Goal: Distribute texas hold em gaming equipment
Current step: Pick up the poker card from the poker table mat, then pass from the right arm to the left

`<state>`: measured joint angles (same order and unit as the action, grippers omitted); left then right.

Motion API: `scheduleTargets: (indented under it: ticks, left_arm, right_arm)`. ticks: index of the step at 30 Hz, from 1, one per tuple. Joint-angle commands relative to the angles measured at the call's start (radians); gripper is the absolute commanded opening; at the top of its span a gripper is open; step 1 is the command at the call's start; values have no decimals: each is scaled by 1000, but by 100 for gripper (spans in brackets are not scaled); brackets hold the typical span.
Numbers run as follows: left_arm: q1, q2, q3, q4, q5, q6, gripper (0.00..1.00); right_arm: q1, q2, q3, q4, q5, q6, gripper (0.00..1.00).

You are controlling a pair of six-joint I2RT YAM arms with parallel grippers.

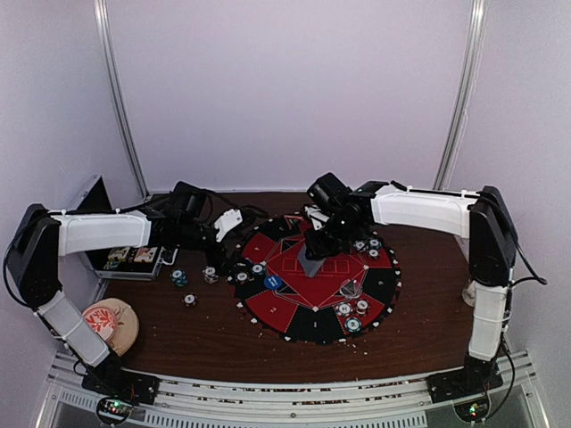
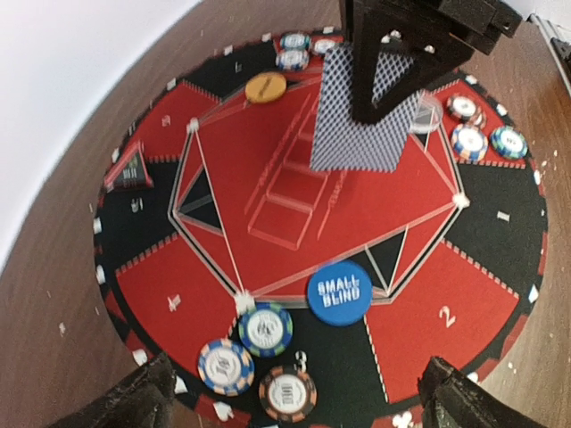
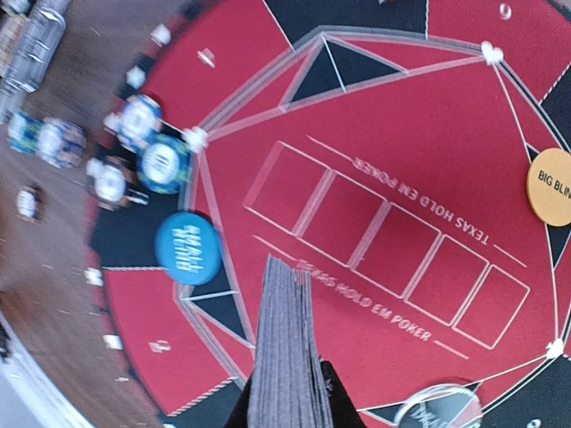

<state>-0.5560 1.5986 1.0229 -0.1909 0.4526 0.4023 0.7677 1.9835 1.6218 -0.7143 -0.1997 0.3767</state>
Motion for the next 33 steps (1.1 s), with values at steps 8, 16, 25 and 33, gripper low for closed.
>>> scheduleTargets:
  ticks: [8,16,25,33]
  left_arm:
    - [-92,14,132,7,88,92,98]
    - [-187,27,159,-38,33,173,98]
    - [-238,81,189,-44,-108,178,98]
    - [-239,33,146,47,-125,162,98]
  right_arm:
    - [16,-216,-334,677,-200,405,0]
    - [50,-209,-379,803,-258,488,0]
    - [65,-212,-417,908,-297,556,0]
    - [77,-210,-447,911,-282,562,0]
